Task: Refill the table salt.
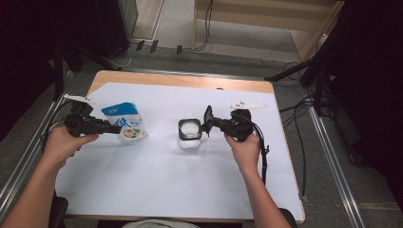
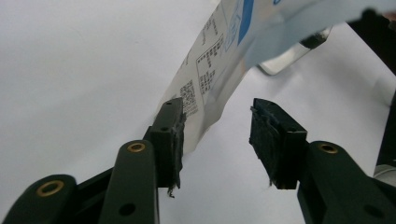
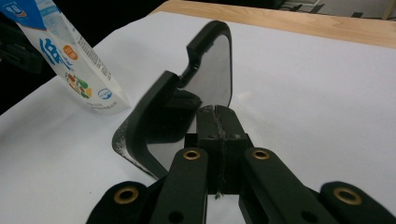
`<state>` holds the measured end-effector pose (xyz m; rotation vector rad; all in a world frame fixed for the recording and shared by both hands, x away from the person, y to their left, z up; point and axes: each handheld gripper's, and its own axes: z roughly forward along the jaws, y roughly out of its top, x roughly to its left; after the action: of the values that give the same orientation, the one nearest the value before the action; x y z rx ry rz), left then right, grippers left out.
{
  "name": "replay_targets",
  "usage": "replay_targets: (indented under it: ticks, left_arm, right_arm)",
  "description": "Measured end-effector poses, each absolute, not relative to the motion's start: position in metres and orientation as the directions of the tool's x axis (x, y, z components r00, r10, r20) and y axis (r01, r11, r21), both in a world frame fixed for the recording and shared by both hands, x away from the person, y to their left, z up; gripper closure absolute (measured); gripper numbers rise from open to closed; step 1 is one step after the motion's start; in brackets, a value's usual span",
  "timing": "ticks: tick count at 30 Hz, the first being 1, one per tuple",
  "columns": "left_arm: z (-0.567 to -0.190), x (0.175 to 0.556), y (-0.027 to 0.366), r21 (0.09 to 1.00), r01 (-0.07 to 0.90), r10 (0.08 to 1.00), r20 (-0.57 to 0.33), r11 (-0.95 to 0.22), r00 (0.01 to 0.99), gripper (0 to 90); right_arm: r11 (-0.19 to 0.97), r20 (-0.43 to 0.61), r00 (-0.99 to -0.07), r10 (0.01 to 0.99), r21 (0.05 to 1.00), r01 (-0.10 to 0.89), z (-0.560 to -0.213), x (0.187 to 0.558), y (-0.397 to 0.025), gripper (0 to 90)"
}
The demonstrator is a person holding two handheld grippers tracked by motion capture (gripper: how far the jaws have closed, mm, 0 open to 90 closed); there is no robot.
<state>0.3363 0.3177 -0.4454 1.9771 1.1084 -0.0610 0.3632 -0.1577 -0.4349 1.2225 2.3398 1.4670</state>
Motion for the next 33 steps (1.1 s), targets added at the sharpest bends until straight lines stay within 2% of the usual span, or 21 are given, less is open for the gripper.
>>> replay_targets:
  ticks: [6,25,33]
  left_arm:
    - [-0.448,0.327,0.321,0.666,0.694,0.692,-0.365,-0.273,0.623,52.9]
    - [-0.455,0.321,0.335,0.672,0.704,0.700,-0.389,-0.229,0.599,52.5]
    - [-0.458,0.321,0.333,0.665,0.708,0.704,-0.385,-0.236,0.597,52.2]
  right_arm:
    - [0.199,0.302,-0.672,0.676,0.804,0.561,-0.431,0.364,-0.154,90.0]
    - [0.262,0.305,-0.707,0.638,0.777,0.572,-0.449,0.370,-0.123,90.0]
    - [0.259,0.280,-0.702,0.655,0.790,0.556,-0.447,0.371,-0.130,88.8]
